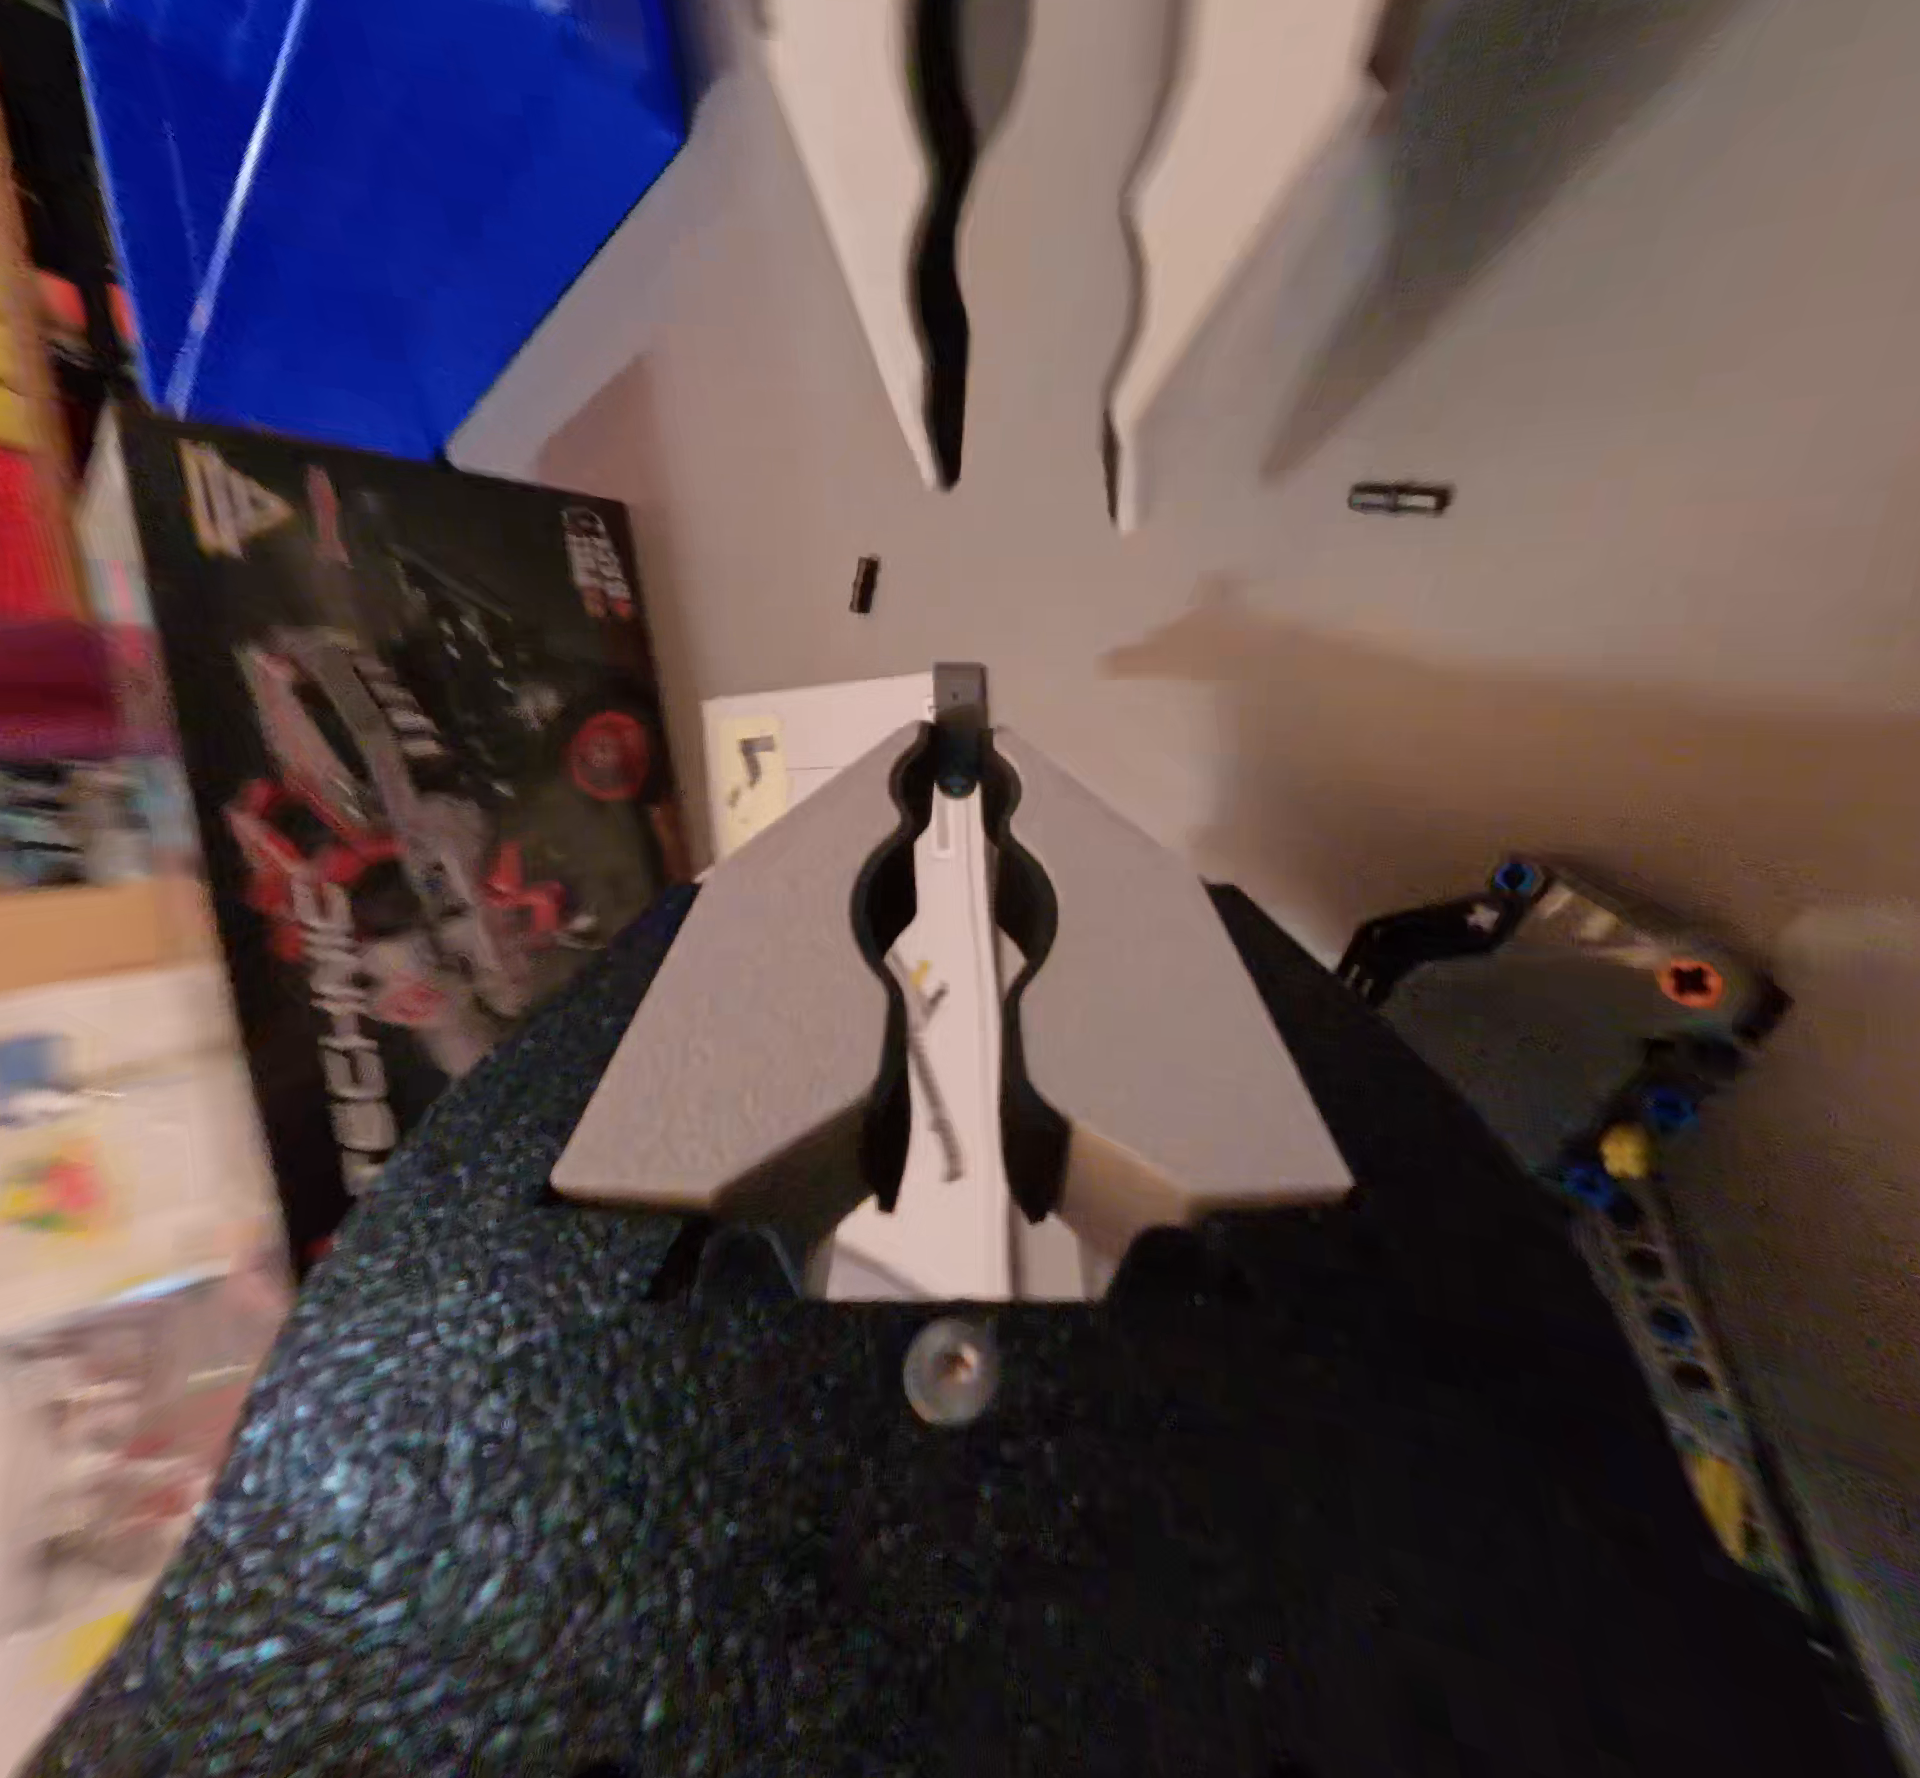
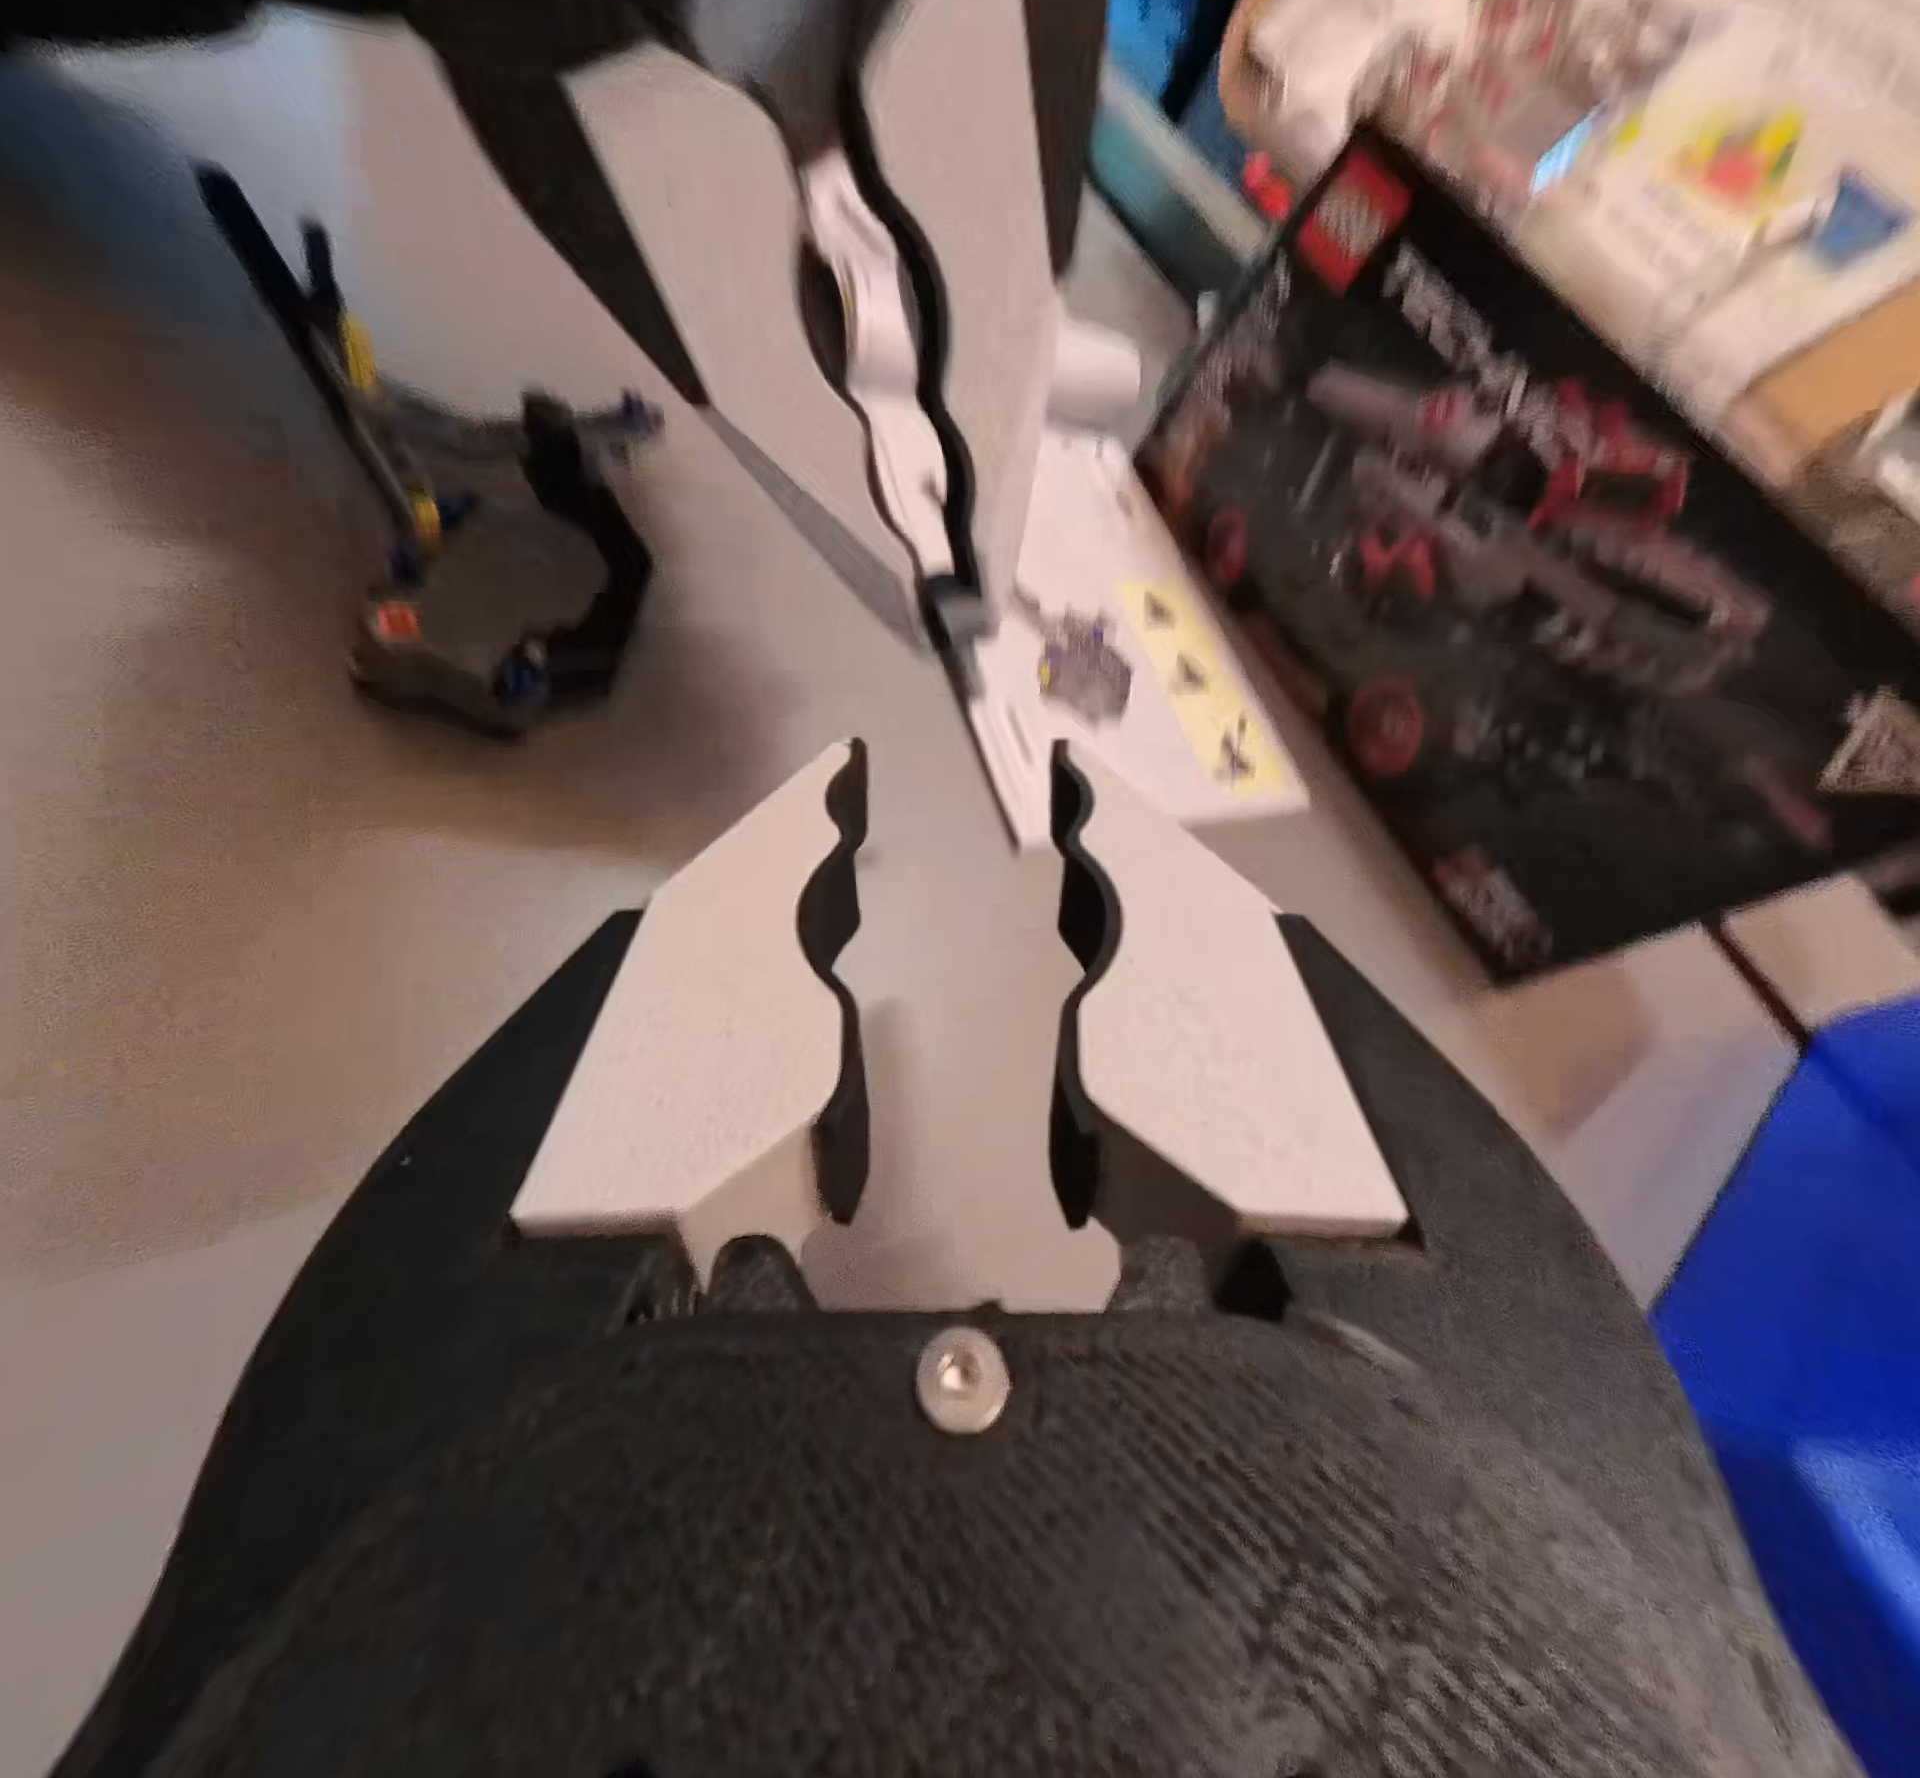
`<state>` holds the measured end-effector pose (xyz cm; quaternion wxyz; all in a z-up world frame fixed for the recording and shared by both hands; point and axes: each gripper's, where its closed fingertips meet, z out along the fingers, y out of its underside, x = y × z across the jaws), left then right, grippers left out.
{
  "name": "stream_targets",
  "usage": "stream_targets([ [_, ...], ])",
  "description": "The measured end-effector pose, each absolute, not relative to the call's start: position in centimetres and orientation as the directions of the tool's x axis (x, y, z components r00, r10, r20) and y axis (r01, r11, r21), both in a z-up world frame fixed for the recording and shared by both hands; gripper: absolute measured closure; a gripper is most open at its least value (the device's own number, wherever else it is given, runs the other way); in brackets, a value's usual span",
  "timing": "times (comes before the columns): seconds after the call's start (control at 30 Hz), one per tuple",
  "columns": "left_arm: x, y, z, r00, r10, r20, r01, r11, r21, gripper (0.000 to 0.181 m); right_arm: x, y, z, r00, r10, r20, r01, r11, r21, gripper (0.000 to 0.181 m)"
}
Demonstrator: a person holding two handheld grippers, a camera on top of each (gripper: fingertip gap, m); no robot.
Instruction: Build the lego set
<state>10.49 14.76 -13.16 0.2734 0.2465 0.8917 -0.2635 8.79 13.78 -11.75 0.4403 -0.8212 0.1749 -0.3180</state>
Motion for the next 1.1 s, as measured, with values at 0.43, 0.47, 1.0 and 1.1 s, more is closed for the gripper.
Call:
stream_targets([
  [0.43,8.1,13.0,-18.2,-0.626,0.531,-0.571,0.712,0.688,-0.14,0.164,7.1,8.0,-16.0,0.691,-0.68,0.246,-0.287,-0.57,-0.769,0.16],
  [0.47,8.0,13.2,-18.0,-0.646,0.525,-0.555,0.704,0.69,-0.166,0.158,7.0,8.4,-16.2,0.704,-0.668,0.241,-0.281,-0.574,-0.769,0.16],
  [1.0,13.0,15.8,-13.2,-0.96,0.116,-0.253,0.251,0.756,-0.604,0.154,13.1,8.0,-16.3,0.669,-0.72,0.182,-0.368,-0.534,-0.761,0.156],
  [1.1,13.1,15.9,-13.4,-0.972,0.083,-0.221,0.209,0.737,-0.643,0.156,14.8,7.8,-16.7,0.679,-0.713,0.175,-0.39,-0.553,-0.736,0.147],
])
